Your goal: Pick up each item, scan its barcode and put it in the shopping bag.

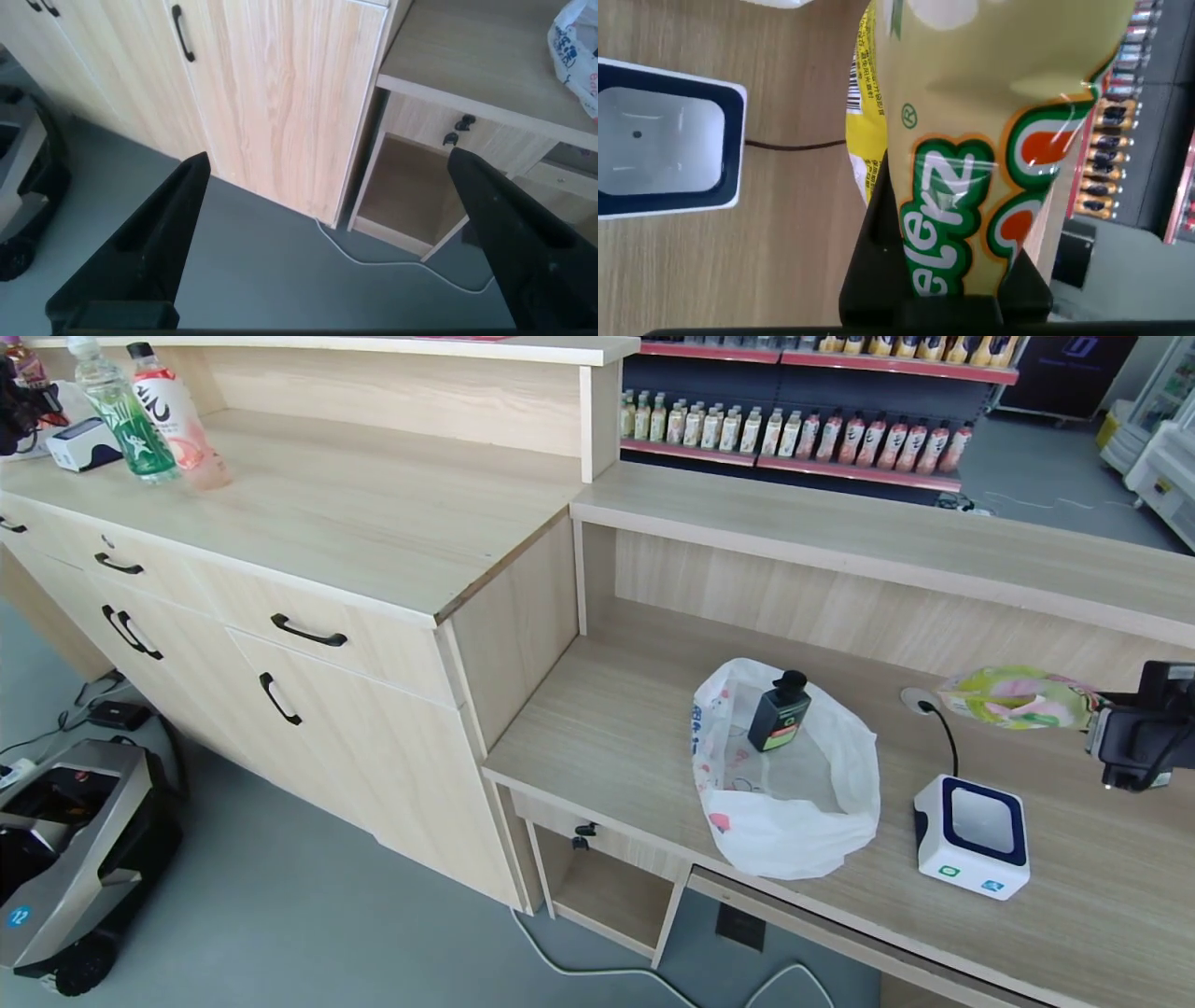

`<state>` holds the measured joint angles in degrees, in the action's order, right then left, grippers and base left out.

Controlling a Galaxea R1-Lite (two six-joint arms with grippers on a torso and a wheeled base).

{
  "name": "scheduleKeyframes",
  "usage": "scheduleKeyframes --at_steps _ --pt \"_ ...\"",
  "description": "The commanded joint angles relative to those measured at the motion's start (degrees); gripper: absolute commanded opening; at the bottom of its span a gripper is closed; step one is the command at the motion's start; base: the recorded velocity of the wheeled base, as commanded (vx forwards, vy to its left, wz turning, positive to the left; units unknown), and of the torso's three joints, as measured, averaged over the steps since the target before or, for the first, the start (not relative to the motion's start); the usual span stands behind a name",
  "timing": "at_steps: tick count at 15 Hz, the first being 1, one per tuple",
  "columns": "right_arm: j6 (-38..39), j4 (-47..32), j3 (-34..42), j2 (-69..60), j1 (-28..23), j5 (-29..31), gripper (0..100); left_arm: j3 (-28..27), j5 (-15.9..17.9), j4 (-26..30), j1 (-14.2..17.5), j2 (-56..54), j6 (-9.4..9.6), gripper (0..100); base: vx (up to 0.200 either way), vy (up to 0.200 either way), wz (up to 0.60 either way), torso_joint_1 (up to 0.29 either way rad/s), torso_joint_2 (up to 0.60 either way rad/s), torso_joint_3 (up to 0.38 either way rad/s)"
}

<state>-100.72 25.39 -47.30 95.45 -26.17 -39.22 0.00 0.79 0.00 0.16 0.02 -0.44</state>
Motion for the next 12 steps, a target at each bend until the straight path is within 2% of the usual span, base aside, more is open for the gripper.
scheduleKeyframes --at_steps 1,5,12 --pt "-2.0 0.7 1.1 3.5 -0.7 -1.1 0 0.0 0.0 0.0 0.0 0.0 -0.09 100 0.000 0.000 0.00 0.000 0.00 0.000" --pt "-4.4 3.8 0.9 8.5 -0.5 -3.2 0 0.0 0.0 0.0 0.0 0.0 0.00 100 0.000 0.000 0.00 0.000 0.00 0.000" --pt "-9.7 3.9 -0.4 12.7 -0.7 -5.1 0 0.0 0.0 0.0 0.0 0.0 0.00 100 0.000 0.000 0.00 0.000 0.00 0.000"
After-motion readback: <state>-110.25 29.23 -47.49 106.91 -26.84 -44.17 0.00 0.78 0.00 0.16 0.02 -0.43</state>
